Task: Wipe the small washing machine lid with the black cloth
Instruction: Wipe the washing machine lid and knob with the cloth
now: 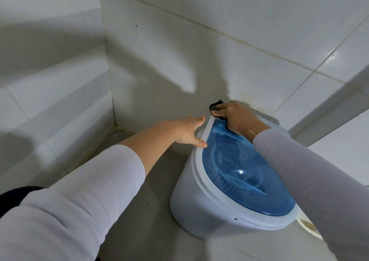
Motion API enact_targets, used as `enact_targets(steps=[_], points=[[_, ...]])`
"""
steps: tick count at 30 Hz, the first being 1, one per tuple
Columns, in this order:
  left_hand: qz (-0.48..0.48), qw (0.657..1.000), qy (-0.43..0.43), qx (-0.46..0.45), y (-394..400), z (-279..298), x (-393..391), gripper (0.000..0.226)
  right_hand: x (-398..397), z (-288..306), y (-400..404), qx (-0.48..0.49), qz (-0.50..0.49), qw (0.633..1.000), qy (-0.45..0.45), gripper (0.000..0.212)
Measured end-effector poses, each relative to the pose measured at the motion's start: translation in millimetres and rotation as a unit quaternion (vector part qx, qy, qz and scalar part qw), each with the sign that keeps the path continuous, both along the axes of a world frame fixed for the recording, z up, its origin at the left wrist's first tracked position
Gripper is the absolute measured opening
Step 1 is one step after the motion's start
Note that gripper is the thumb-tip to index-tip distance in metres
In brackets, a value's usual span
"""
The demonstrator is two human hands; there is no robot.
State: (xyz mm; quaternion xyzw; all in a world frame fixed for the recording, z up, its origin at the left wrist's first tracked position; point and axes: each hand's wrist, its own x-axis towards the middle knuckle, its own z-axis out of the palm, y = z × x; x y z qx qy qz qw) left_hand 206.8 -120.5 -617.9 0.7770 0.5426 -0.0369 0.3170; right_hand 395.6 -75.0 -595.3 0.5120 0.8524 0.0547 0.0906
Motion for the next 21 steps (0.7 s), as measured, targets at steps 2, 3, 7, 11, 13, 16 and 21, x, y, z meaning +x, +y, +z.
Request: enact_targets(steps=[2,3,7,11,13,16,21], points=[[-0.002,1.000,0.000,-0.002,-0.1,0.9,0.5,0.099,-0.2,0.6,5.2,0.012,-0.018,0.999,-0.026,0.055],[-0.004,1.000,0.000,-0.001,-0.1,1.5,0.8,0.098,-0.7,1.0,7.1,0.019,-0.026,0.999,-0.039,0.054],[-0.016,1.000,0.005,0.001,-0.5,3.7,1.2,0.094,-3.7,3.3,14.6,0.047,-0.050,0.995,-0.074,0.048],[-0.024,0.999,0.020,0.009,-0.3,6.1,2.3,0.091,-7.3,2.2,20.0,0.064,-0.081,0.991,-0.089,0.043],[-0.028,0.999,0.022,0.009,-0.7,7.0,3.0,0.090,-7.2,1.8,21.5,0.069,-0.096,0.990,-0.073,0.043],[-0.029,0.999,0.024,0.008,-0.9,7.4,2.9,0.090,-7.8,2.6,22.6,0.065,-0.112,0.990,-0.054,0.041],[-0.033,0.999,0.021,0.007,1.1,5.1,3.1,0.091,-7.8,5.1,22.2,0.073,-0.132,0.987,-0.052,0.037]])
